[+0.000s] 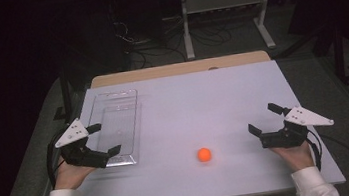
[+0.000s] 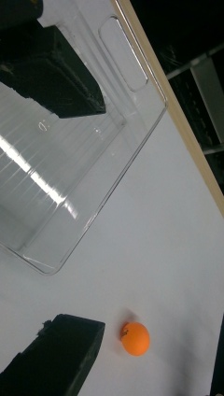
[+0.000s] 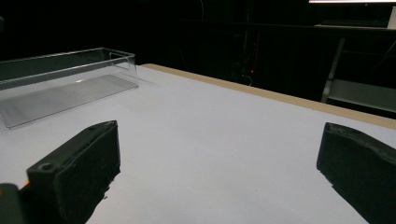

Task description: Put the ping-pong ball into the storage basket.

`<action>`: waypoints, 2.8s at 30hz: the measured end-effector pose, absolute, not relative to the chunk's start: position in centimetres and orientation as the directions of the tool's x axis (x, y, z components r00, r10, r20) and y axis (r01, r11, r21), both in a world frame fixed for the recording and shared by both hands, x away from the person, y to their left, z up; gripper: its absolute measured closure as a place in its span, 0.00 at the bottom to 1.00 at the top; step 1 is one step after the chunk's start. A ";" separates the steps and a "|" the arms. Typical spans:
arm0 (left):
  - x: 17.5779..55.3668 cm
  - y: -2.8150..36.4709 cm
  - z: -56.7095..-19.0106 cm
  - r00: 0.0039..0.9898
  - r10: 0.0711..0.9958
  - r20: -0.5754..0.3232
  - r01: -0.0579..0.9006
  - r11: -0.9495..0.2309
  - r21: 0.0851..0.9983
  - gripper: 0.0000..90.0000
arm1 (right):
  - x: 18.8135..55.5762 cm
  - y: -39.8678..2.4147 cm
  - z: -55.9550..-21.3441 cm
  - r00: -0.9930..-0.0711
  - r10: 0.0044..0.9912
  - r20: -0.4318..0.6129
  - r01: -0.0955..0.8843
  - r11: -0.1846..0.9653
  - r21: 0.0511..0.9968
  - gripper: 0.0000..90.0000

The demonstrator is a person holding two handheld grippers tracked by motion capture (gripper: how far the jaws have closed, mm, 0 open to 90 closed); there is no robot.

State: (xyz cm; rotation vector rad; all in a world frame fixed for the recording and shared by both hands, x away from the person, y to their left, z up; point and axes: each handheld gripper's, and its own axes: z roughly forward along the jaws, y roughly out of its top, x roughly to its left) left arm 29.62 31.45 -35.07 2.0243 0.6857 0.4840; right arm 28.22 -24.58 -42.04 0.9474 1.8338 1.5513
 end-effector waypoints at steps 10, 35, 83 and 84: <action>30.1 30.7 -34.3 0.781 0.618 0.089 0.271 -0.464 0.843 0.00 | 28.2 -24.5 -42.1 -0.599 0.801 0.024 0.166 0.094 0.982 0.00; 31.3 28.2 -32.1 0.823 0.547 0.153 0.230 -0.566 0.792 0.00 | 28.3 -24.3 -42.2 -0.602 0.798 0.017 0.172 0.109 0.979 0.00; 32.4 22.0 -30.6 0.889 0.395 0.231 0.125 -0.696 0.707 0.00 | 28.2 -24.2 -42.1 -0.609 0.793 0.013 0.164 0.110 0.980 0.00; 32.5 21.9 -30.7 0.890 0.393 0.232 0.126 -0.699 0.704 0.00 | 28.2 -24.2 -42.1 -0.608 0.794 0.013 0.163 0.108 0.981 0.00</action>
